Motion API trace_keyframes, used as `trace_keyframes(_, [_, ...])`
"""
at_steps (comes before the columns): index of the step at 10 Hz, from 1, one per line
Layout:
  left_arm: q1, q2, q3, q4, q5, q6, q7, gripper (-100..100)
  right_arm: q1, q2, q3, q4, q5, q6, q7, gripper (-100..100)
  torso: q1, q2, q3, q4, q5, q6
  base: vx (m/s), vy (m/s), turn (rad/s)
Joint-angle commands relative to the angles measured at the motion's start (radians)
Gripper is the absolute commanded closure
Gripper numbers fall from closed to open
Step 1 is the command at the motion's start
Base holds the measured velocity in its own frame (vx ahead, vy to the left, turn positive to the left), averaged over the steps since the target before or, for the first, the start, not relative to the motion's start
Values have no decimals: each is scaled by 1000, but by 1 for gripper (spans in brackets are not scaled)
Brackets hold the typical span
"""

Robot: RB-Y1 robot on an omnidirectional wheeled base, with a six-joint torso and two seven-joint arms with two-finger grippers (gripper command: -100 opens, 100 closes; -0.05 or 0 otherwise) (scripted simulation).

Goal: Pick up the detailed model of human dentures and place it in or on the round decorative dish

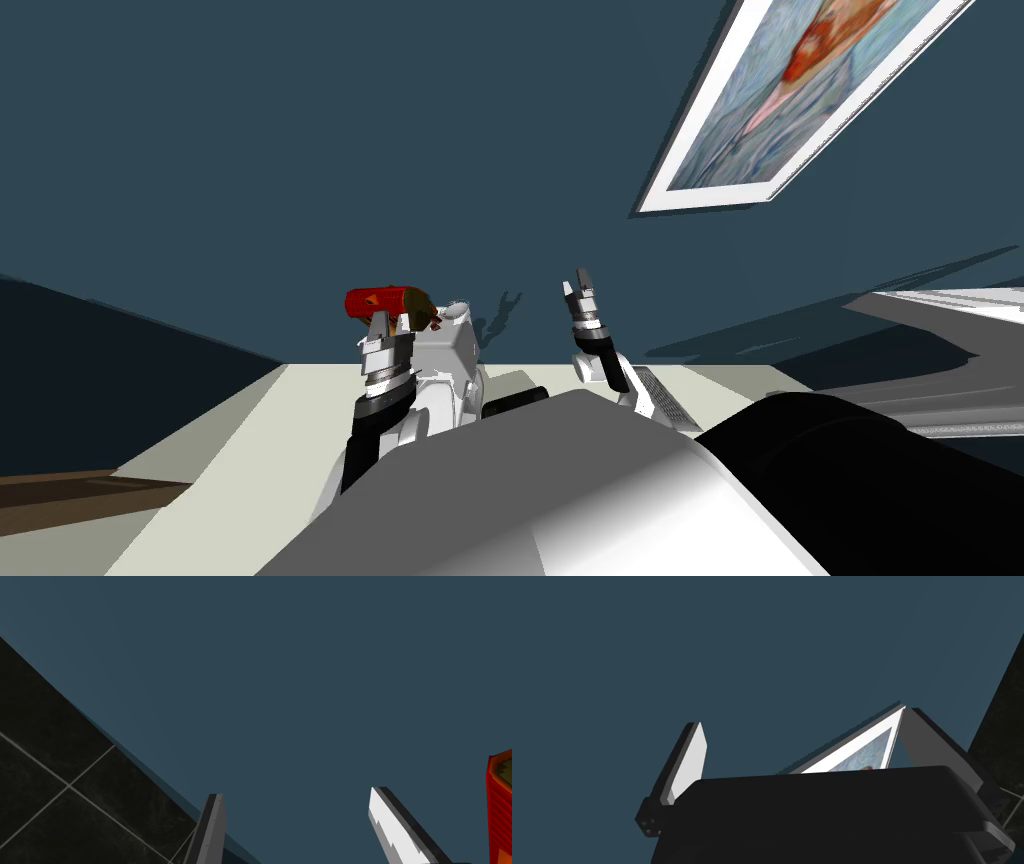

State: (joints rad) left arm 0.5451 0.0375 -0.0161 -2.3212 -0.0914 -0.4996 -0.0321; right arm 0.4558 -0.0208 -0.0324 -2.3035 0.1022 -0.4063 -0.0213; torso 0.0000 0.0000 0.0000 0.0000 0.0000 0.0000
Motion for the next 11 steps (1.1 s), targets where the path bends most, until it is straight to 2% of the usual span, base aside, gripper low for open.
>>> trace_keyframes(1, [9,35,2,-5,1,24,1,-100,0,0,0,0,0,0,0,0,0,0,0,0,0,0,13,-4,-18])
trace_keyframes(4, [26,80,8,-17,4,77,3,-100,0,0,0,0,0,0,0,0,0,-2,-1,0,0,0,27,-5,-14])
trace_keyframes(8, [52,134,25,-41,9,177,8,-100,0,0,0,0,0,0,0,0,0,-2,-1,0,0,0,33,-5,-21])
trace_keyframes(10, [66,156,36,-54,12,233,12,-100,0,0,0,0,0,0,0,0,0,-3,-2,-1,0,0,46,-6,-23])
trace_keyframes(11, [66,156,36,-54,12,237,12,-100,0,0,0,0,0,0,0,0,0,-3,-2,-1,0,0,32,-8,-5])
